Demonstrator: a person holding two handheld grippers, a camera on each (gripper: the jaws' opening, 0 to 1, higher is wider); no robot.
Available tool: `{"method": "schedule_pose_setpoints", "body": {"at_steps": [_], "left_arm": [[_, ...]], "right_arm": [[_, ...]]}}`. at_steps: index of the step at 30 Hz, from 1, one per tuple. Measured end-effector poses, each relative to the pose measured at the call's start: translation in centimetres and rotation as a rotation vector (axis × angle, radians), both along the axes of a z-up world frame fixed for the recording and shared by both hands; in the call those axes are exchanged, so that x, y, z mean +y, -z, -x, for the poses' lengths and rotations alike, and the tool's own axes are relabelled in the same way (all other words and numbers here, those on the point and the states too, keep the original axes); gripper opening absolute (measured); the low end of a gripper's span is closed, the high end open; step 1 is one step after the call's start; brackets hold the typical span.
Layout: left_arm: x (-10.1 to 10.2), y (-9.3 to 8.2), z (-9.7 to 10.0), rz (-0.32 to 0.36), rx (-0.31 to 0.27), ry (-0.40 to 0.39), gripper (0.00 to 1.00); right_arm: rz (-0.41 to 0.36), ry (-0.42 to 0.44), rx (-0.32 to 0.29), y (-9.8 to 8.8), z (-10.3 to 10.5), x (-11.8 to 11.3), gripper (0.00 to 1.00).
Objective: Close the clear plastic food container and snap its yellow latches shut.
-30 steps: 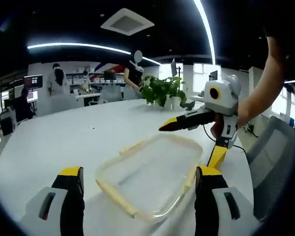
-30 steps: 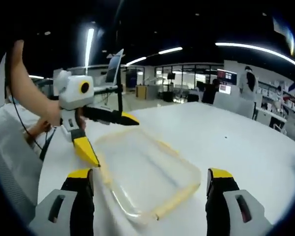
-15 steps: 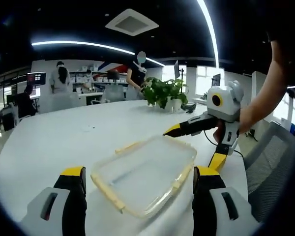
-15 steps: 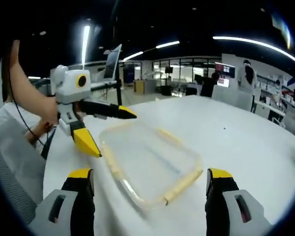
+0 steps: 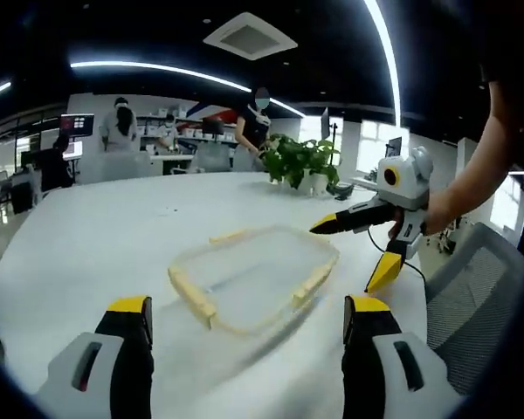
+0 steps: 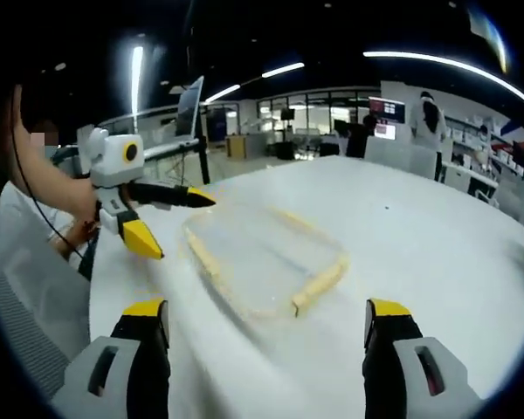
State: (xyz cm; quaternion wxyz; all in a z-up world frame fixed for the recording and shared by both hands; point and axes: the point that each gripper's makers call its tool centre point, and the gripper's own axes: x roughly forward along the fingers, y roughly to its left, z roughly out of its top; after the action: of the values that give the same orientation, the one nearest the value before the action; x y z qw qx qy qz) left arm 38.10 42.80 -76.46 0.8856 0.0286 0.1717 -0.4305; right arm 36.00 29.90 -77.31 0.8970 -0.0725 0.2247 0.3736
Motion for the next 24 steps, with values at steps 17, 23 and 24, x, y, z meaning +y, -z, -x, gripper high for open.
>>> {"method": "schedule_pose_setpoints", "body": {"at_steps": [17,23,24], "left_arm": [[1.9,0.4,4.0,-0.058,0.046,-0.010,0.85],[3.0,-0.2,5.1,-0.079,0.041,-0.025,0.84],[3.1,-0.2,5.2,-0.080,0.042,-0.025,0.83]], "right_arm": [[0.029,0.036,0.028,-0.8,4.0,-2.7,0.91],[0.016,0.031,0.045,-0.9,5.6,-2.6,0.91],[0.018,0.030,0.046,-0.9,5.8,-2.6,0.91]]}}
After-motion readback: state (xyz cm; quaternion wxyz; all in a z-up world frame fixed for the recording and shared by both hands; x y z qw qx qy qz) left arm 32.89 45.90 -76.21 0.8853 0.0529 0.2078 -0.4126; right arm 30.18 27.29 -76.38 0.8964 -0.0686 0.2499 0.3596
